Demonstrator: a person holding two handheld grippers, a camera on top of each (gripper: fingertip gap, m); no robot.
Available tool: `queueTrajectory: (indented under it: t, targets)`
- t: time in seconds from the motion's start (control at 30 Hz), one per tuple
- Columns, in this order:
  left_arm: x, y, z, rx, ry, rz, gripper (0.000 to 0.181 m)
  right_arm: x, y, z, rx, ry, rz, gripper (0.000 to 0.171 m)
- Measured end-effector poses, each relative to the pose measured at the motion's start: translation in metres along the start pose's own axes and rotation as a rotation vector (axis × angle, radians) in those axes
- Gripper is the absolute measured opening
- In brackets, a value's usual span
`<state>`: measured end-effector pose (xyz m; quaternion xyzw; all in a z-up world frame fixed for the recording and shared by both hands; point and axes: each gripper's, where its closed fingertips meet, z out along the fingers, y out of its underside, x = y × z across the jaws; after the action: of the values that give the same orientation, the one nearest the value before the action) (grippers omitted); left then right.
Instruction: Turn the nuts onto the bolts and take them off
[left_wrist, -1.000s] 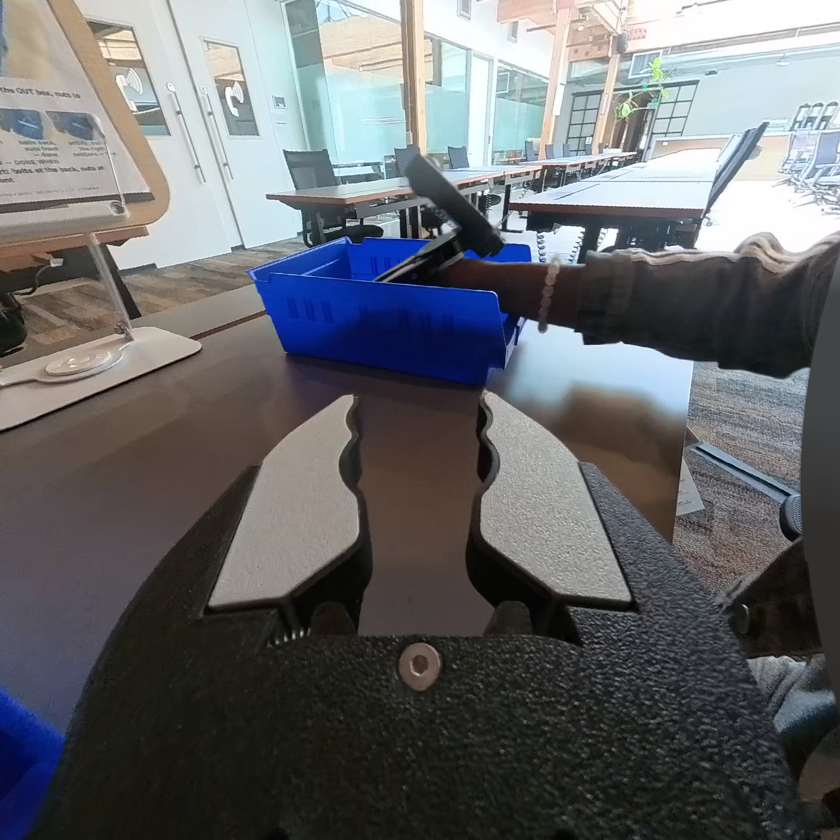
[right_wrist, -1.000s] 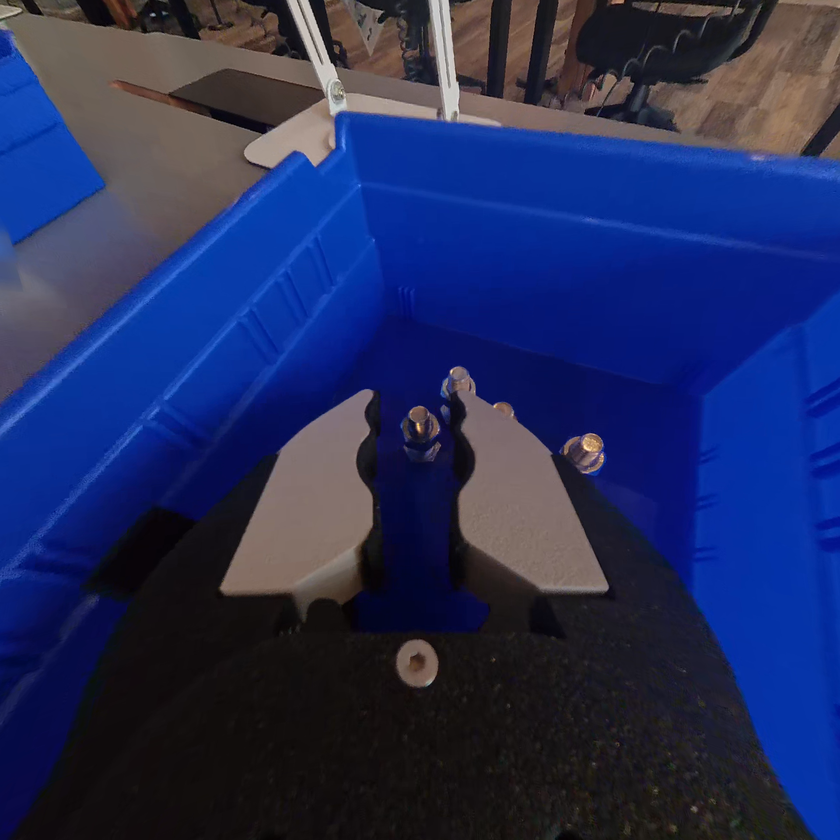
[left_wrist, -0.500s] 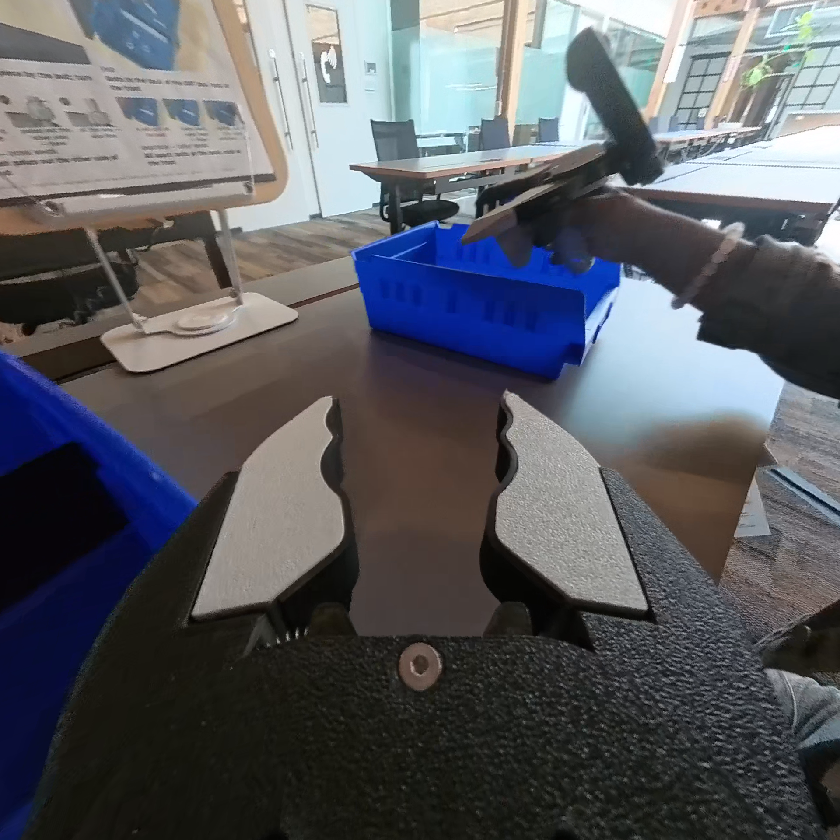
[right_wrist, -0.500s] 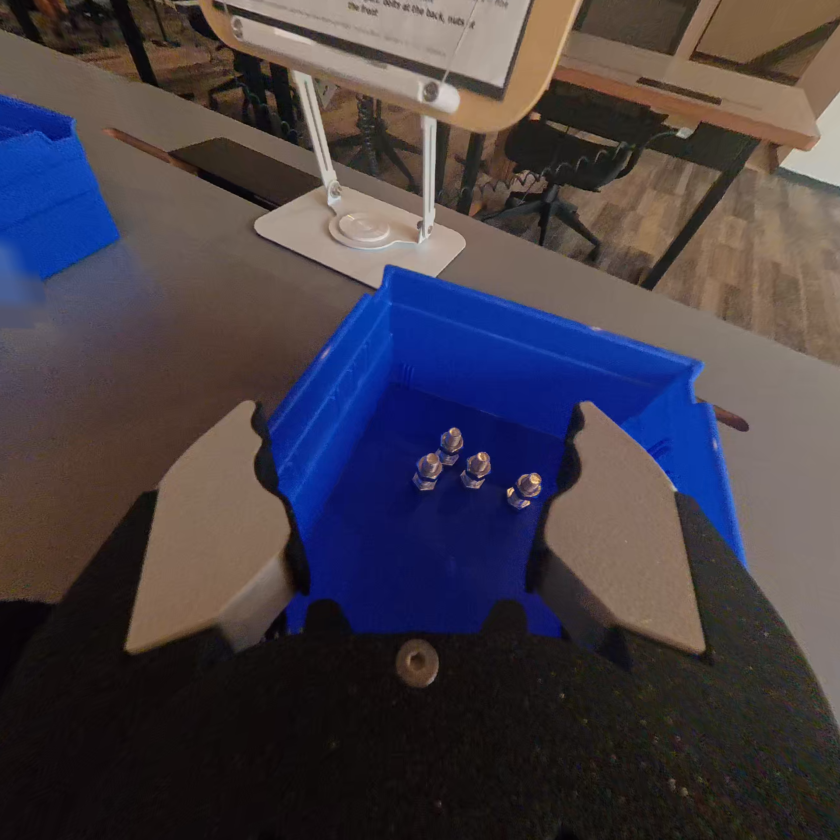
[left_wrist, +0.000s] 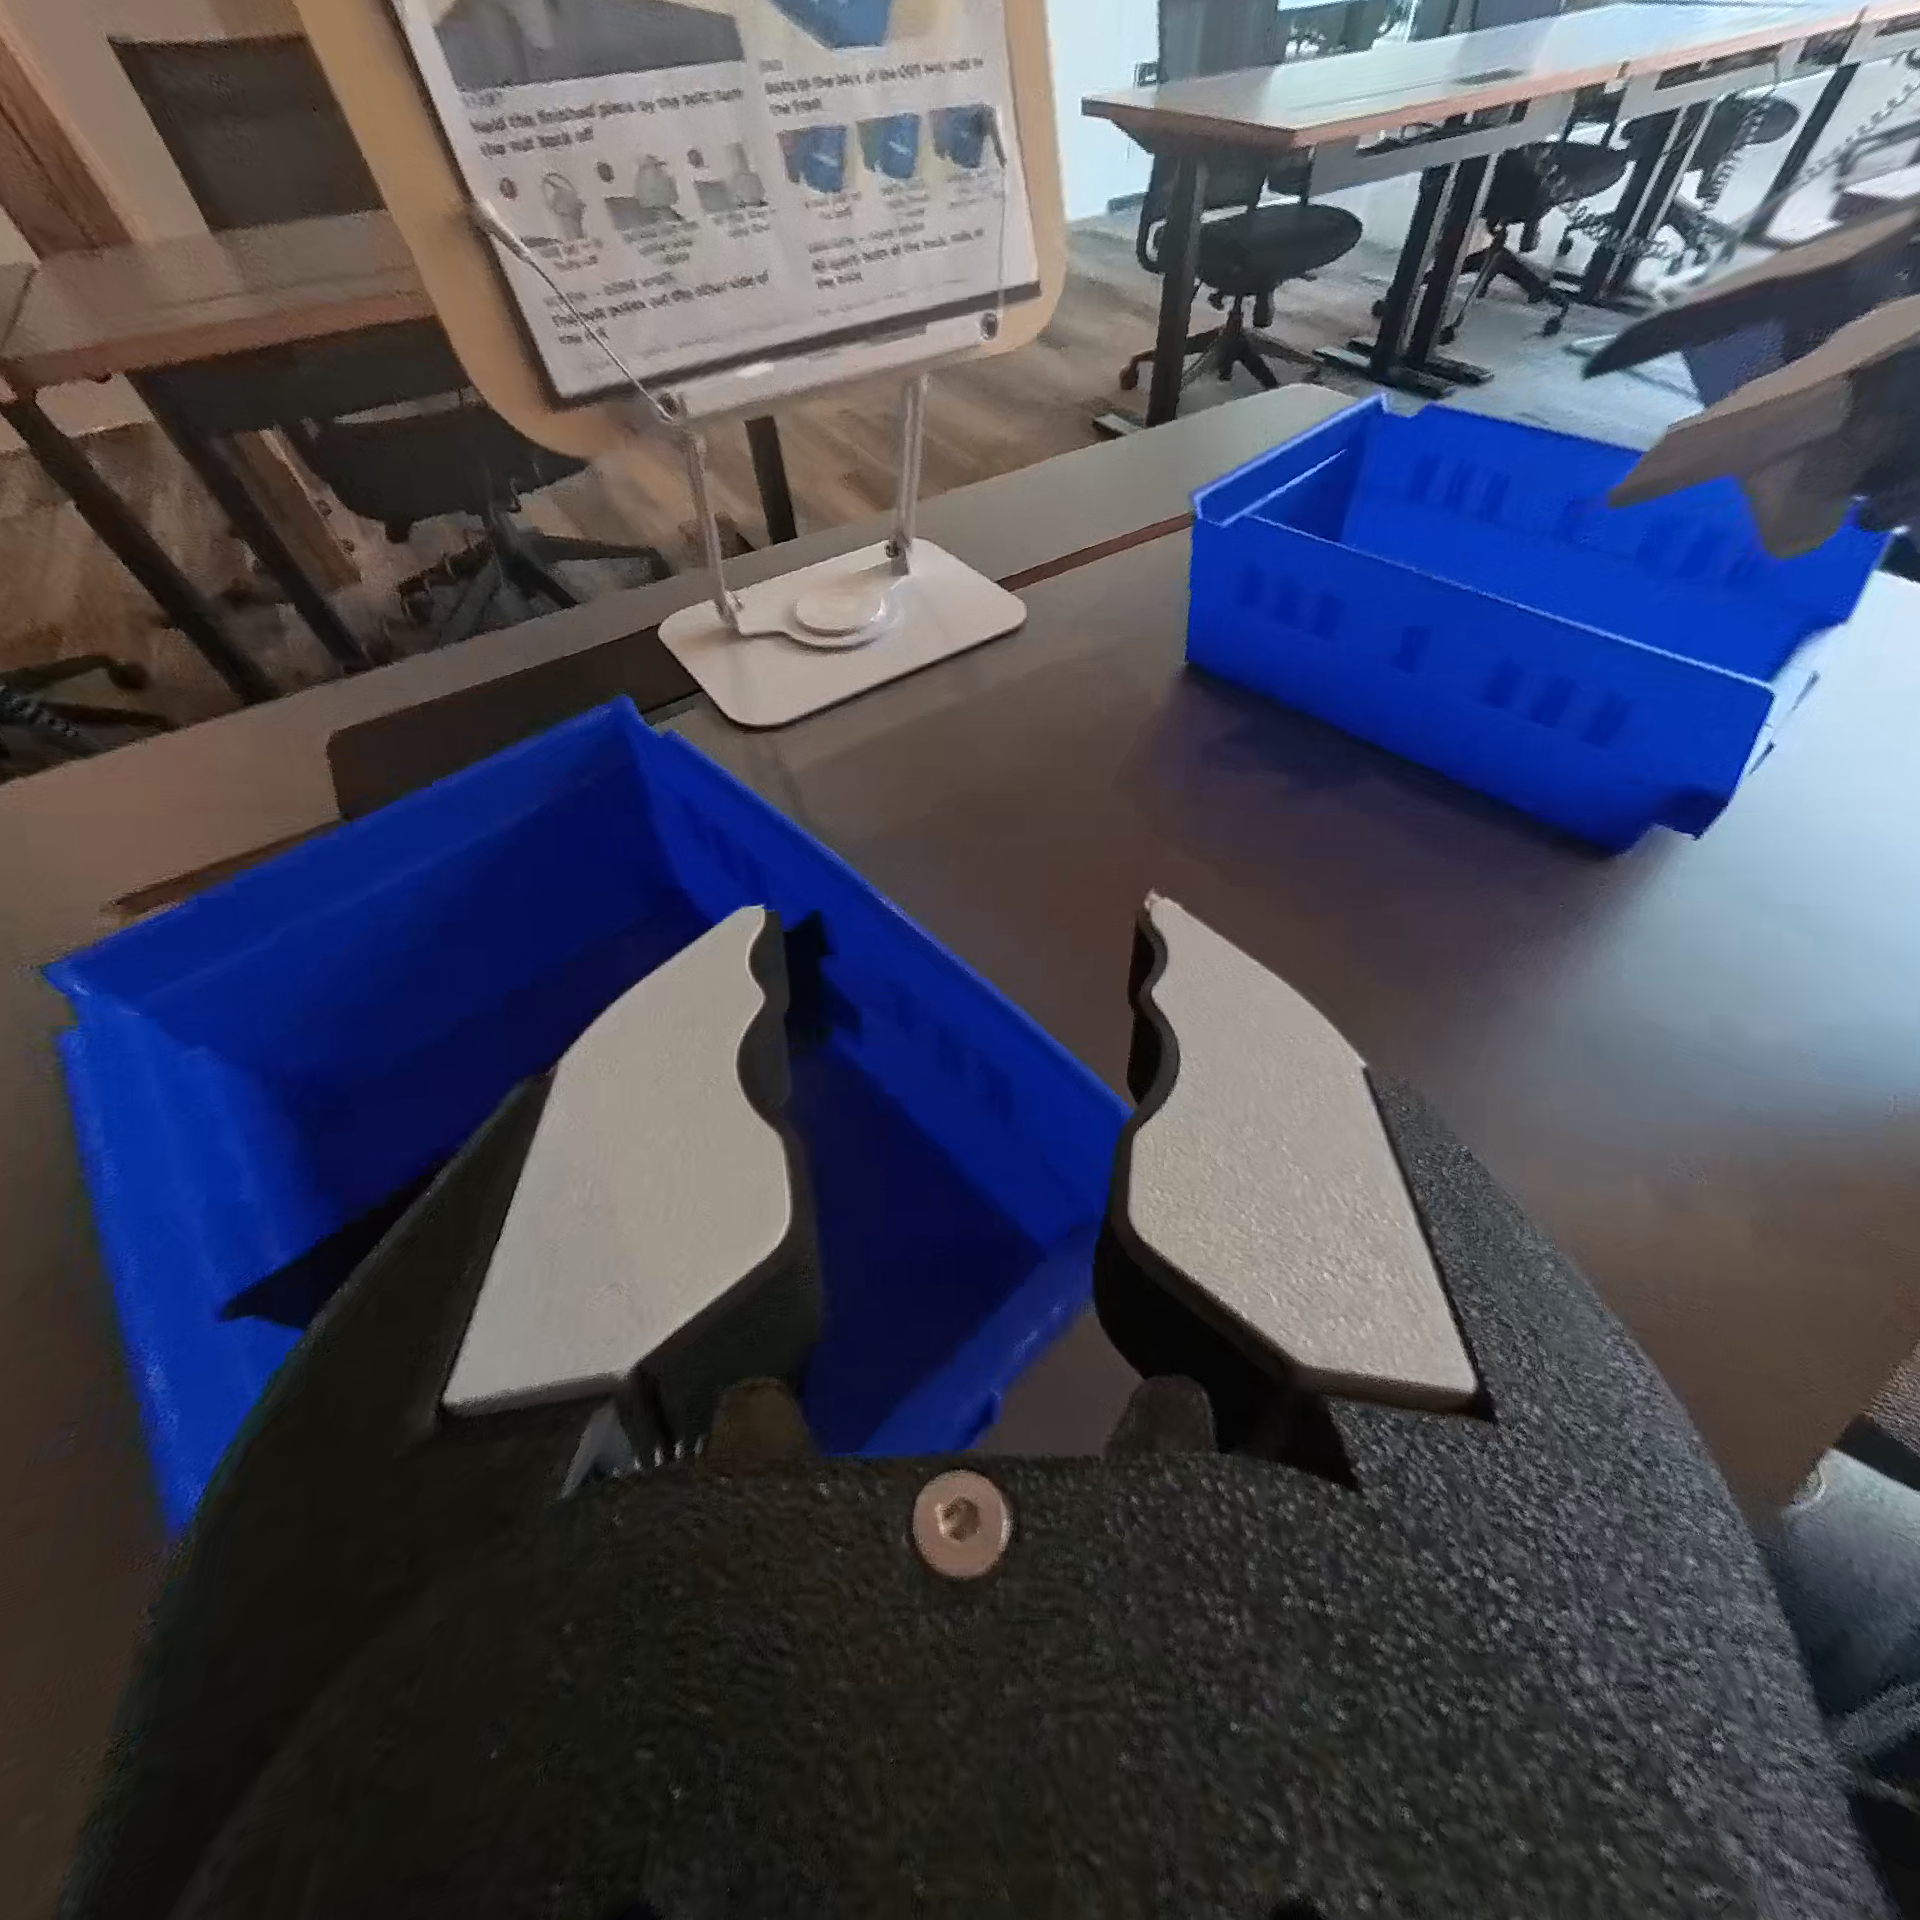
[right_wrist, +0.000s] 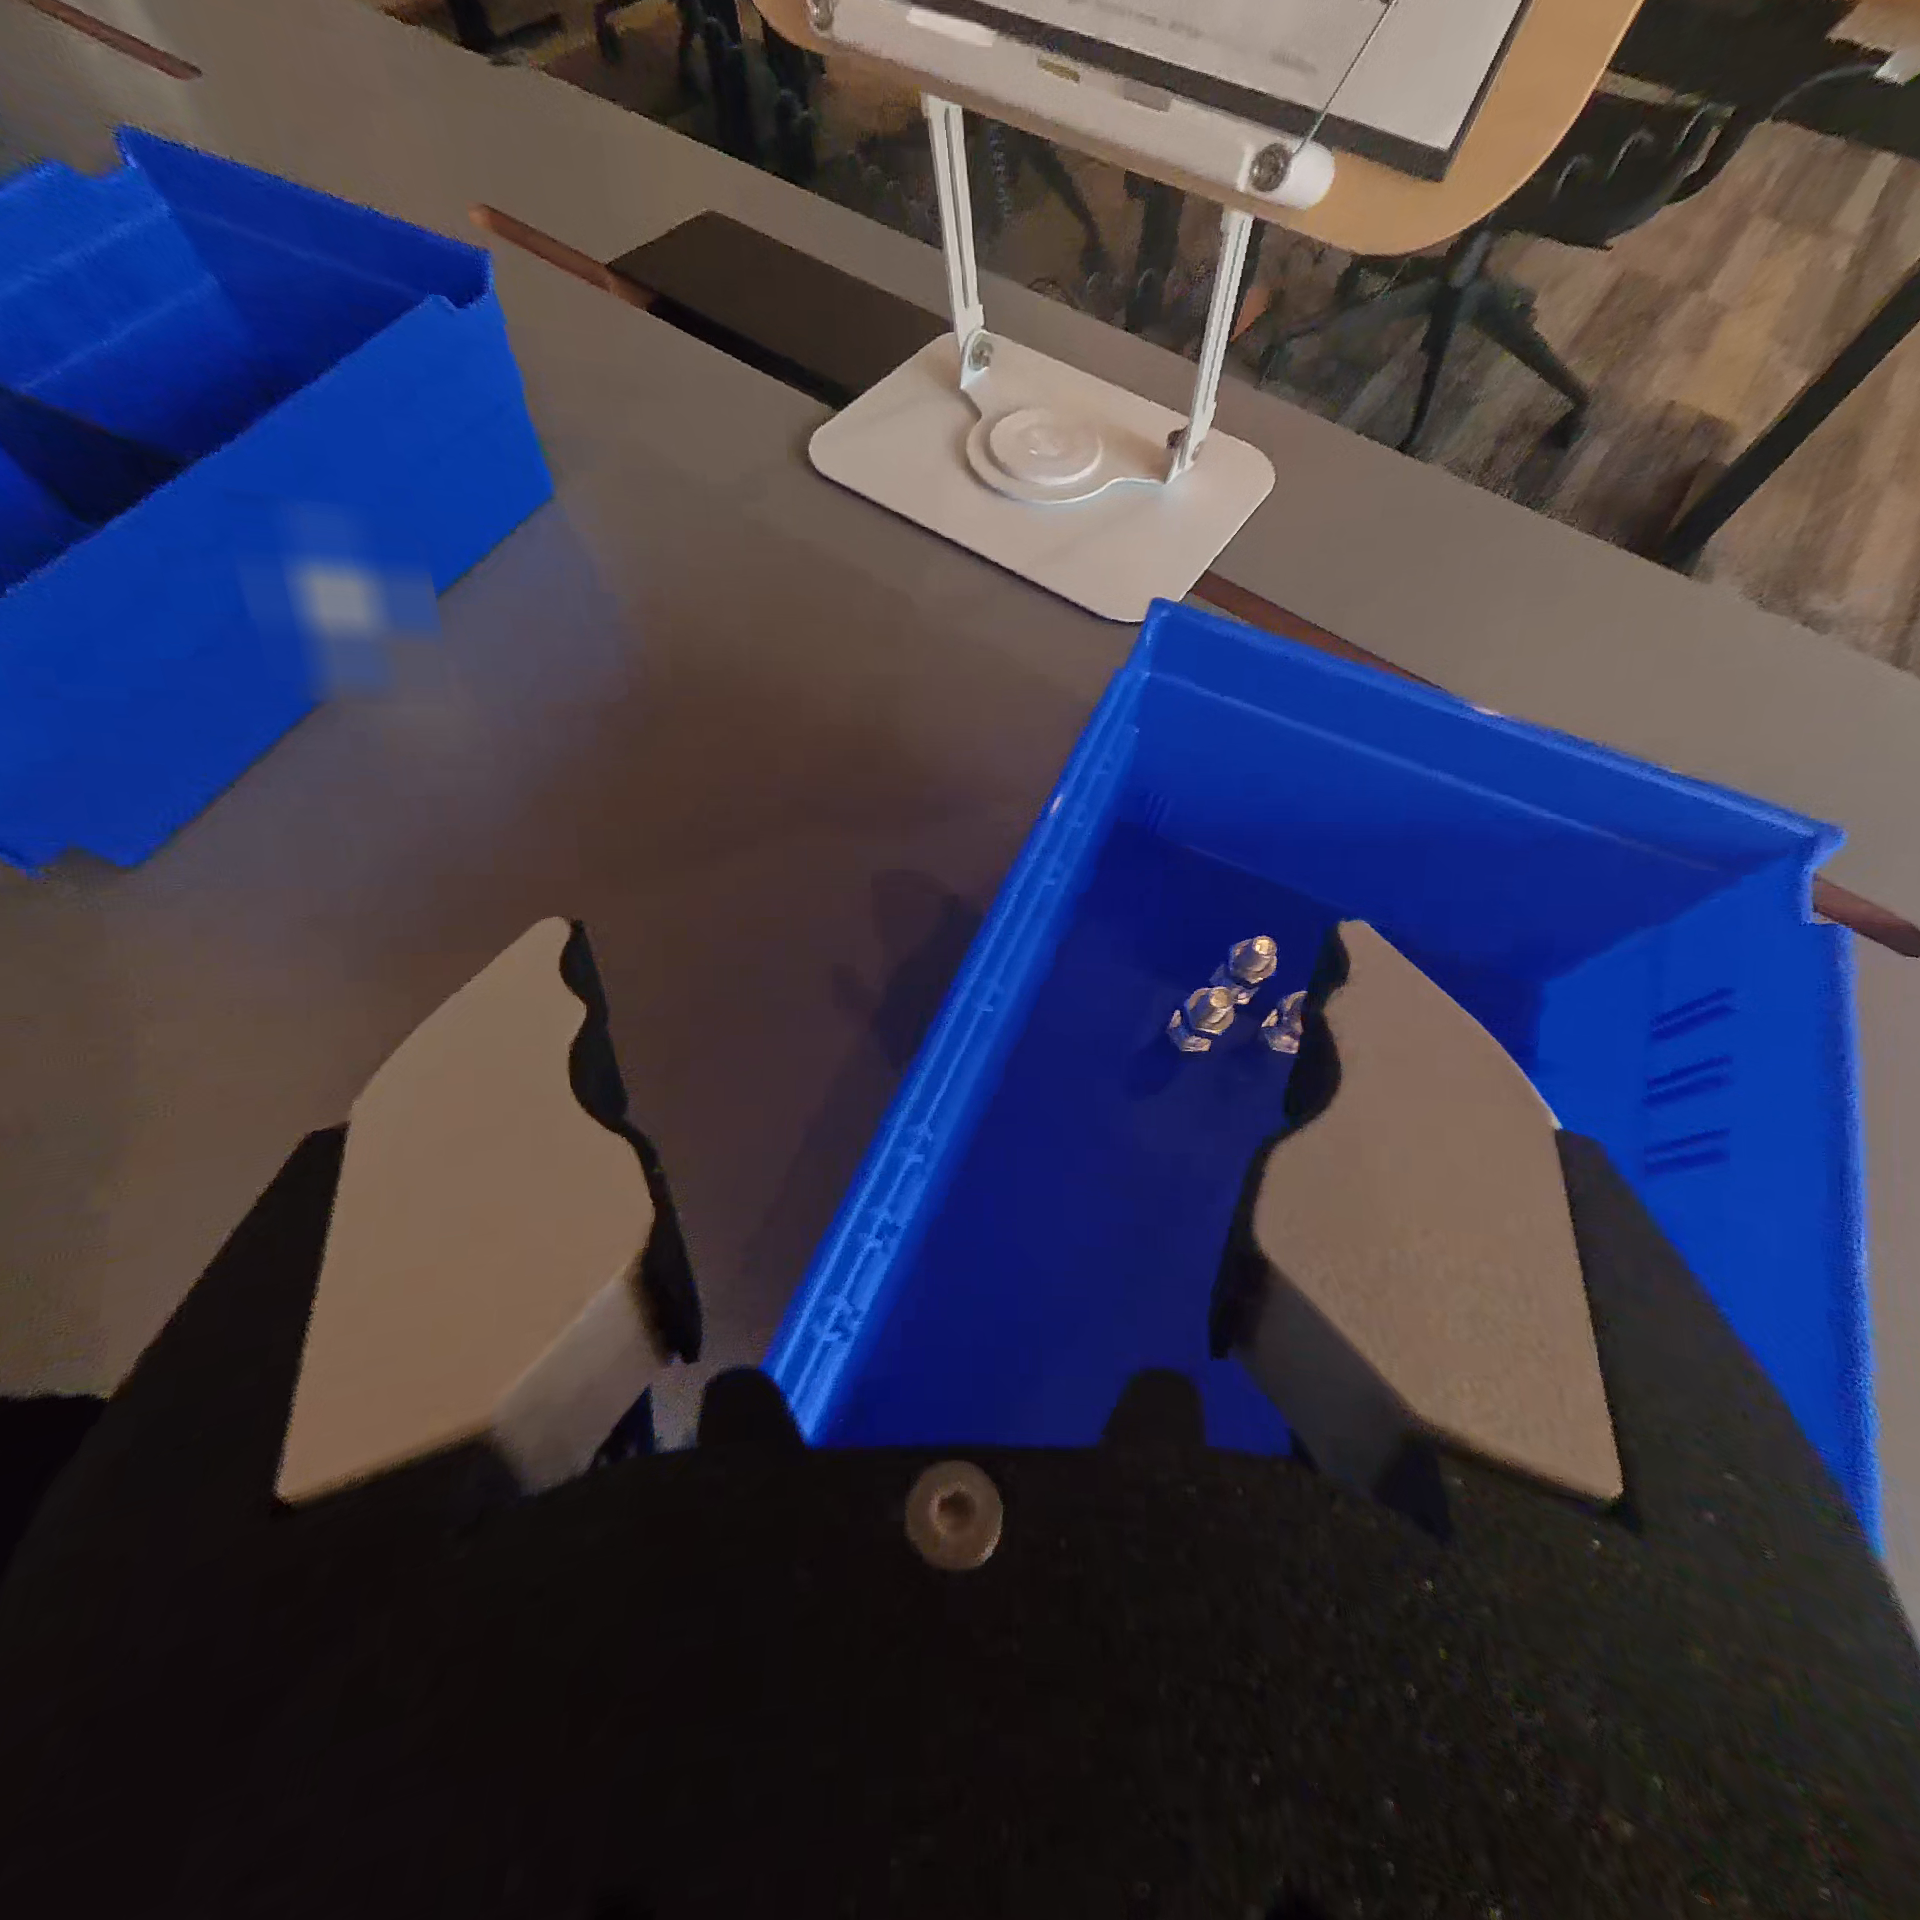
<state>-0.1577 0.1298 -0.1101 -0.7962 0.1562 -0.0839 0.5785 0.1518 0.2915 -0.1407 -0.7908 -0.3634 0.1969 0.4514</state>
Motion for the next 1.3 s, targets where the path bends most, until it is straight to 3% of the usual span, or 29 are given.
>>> queueTrajectory:
  t: [0.23,0.4,0.6,0.77,1.07,1.3]
  targets:
    - [-0.036,-0.055,0.011,0.034,-0.033,-0.026,0.059,-0.032,-0.028,-0.008,0.054,-0.046,0.097,0.121]
    - [-0.058,-0.104,0.006,0.077,-0.067,-0.05,0.056,-0.081,-0.069,0.011,0.096,-0.157,0.203,0.117]
    - [-0.066,-0.144,-0.01,0.13,-0.074,-0.052,0.053,-0.149,-0.097,0.082,-0.009,-0.31,0.305,0.1]
    - [-0.069,-0.153,-0.019,0.128,-0.083,-0.012,0.053,-0.2,-0.099,0.161,-0.147,-0.354,0.365,0.091]
    - [-0.061,-0.152,-0.016,0.123,-0.057,0.026,0.052,-0.244,-0.077,0.252,-0.376,-0.245,0.379,0.076]
    - [0.009,-0.186,0.011,0.187,0.082,0.027,0.039,-0.243,-0.059,0.278,-0.508,-0.012,0.245,0.051]
